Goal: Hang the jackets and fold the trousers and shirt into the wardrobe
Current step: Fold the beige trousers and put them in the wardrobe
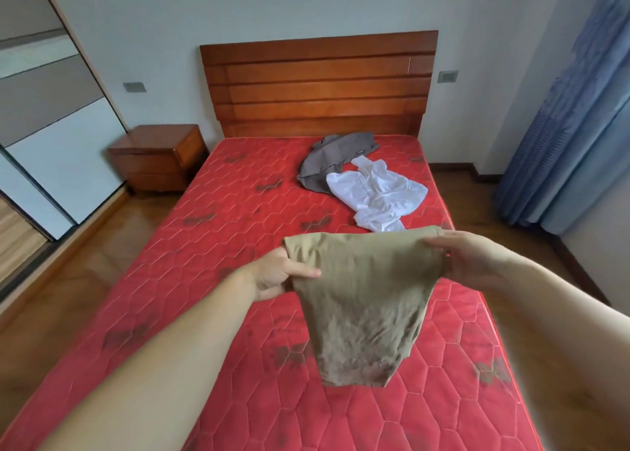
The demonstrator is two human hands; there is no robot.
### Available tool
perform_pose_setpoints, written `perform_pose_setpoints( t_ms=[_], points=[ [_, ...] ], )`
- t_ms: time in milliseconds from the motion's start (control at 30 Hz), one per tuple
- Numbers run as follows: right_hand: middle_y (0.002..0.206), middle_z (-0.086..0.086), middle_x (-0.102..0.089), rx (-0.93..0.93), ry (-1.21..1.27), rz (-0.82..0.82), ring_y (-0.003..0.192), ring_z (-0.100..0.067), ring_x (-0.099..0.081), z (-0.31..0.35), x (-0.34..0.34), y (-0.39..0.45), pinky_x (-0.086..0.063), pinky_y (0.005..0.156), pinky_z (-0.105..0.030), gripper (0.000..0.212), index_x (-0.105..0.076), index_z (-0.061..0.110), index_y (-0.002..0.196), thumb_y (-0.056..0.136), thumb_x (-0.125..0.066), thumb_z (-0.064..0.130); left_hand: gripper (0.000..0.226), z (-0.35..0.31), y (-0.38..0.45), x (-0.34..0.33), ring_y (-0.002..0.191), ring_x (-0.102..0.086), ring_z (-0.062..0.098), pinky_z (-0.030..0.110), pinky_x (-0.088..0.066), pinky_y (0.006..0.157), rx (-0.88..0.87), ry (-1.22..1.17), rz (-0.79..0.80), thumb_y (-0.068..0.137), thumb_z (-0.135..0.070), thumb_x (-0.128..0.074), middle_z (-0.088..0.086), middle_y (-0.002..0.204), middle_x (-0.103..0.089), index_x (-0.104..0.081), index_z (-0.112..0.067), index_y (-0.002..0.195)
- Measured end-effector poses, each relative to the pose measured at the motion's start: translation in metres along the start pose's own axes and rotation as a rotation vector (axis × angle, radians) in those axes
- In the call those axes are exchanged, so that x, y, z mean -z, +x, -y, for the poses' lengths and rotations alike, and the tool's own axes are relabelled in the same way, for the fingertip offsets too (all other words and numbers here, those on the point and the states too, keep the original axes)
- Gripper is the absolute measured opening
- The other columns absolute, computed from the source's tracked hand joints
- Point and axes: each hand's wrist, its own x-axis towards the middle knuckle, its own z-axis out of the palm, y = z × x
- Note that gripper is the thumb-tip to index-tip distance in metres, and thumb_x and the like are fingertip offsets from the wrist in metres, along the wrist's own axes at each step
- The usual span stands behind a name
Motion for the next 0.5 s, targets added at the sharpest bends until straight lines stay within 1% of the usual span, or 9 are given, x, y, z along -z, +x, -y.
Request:
perform_pose_setpoints(
  t_ms=[67,100,200,233,267,333,400,433,500],
  points=[
    [0.084,0.001,-0.072,0.022,0.017,0.013,0.071,-0.012,-0.069,-0.01,-0.004,-0.009,-0.055,0.067,-0.029,0.015,-0.078,0.025,0.087,0.075,-0.07,0.023,0.039,0.016,-0.003,-0.002,0.114,-0.063,0.033,0.04,-0.054,0.092,-0.008,-0.173,-0.005,0.077,0.004,-0.07,0.02,0.121,-0.067,-0.068,-0.005,0.115],
    [0.086,-0.001,-0.072,-0.018,-0.023,0.023,0.073,-0.013,-0.069,-0.022,-0.004,-0.014,-0.056,0.068,-0.029,0.015,-0.078,0.023,0.087,0.073,-0.072,0.022,0.04,0.028,-0.005,-0.004,0.114,-0.063,0.034,0.042,-0.053,0.094,0.034,-0.176,-0.022,0.075,0.004,-0.074,0.022,0.121,-0.066,-0.068,-0.002,0.114],
    [0.096,-0.018,-0.068,-0.237,-0.084,0.036,0.085,-0.025,-0.066,-0.076,-0.002,-0.03,-0.057,0.082,-0.037,0.026,-0.075,0.004,0.094,0.069,-0.074,0.01,0.042,0.076,-0.007,-0.009,0.114,-0.063,0.035,0.045,-0.046,0.104,0.226,-0.015,-0.138,0.078,-0.003,-0.076,0.025,0.12,-0.066,-0.064,0.004,0.117],
    [0.098,-0.022,-0.065,-0.312,-0.082,0.022,0.089,-0.029,-0.063,-0.093,-0.001,-0.035,-0.054,0.088,-0.041,0.033,-0.071,-0.002,0.102,0.071,-0.073,0.008,0.039,0.09,-0.008,-0.009,0.113,-0.064,0.03,0.043,-0.045,0.106,0.282,0.027,-0.148,0.081,-0.007,-0.074,0.019,0.117,-0.069,-0.064,-0.001,0.119],
    [0.096,-0.021,-0.063,-0.377,-0.089,0.005,0.089,-0.029,-0.061,-0.108,0.001,-0.039,-0.053,0.088,-0.042,0.036,-0.066,-0.005,0.108,0.073,-0.071,0.007,0.038,0.102,-0.008,-0.01,0.113,-0.064,0.026,0.042,-0.044,0.106,0.345,0.065,-0.133,0.084,-0.012,-0.074,0.014,0.116,-0.07,-0.064,-0.008,0.12],
    [0.082,-0.012,-0.06,-0.49,-0.119,-0.004,0.075,-0.02,-0.06,-0.133,0.003,-0.043,-0.054,0.067,-0.035,0.025,-0.064,0.003,0.104,0.08,-0.069,0.007,0.043,0.12,-0.009,-0.009,0.123,-0.057,0.03,0.055,-0.047,0.097,0.507,0.084,-0.053,0.085,-0.021,-0.075,0.01,0.122,-0.066,-0.061,-0.018,0.125],
    [0.074,-0.006,-0.056,-0.64,-0.113,0.006,0.067,-0.015,-0.058,-0.153,0.007,-0.044,-0.047,0.055,-0.029,0.009,-0.064,0.011,0.092,0.085,-0.069,0.009,0.049,0.138,-0.01,-0.007,0.125,-0.051,0.036,0.065,-0.052,0.076,0.632,-0.018,-0.003,0.084,-0.021,-0.076,0.011,0.127,-0.059,-0.057,-0.019,0.128],
    [0.072,-0.004,-0.055,-0.705,-0.093,0.001,0.066,-0.015,-0.058,-0.164,0.009,-0.044,-0.046,0.053,-0.029,0.005,-0.064,0.013,0.088,0.086,-0.068,0.01,0.049,0.148,-0.009,-0.007,0.121,-0.054,0.037,0.066,-0.053,0.072,0.659,-0.082,-0.003,0.083,-0.02,-0.076,0.012,0.128,-0.057,-0.056,-0.016,0.128],
    [0.07,-0.003,-0.052,-0.783,-0.057,-0.066,0.06,-0.015,-0.055,-0.185,0.011,-0.039,-0.046,0.049,-0.027,0.006,-0.065,0.012,0.09,0.086,-0.068,0.009,0.047,0.169,-0.004,-0.012,0.111,-0.063,0.037,0.063,-0.055,0.077,0.67,-0.159,-0.086,0.083,-0.018,-0.077,0.015,0.127,-0.058,-0.057,-0.011,0.125]
  ],
)
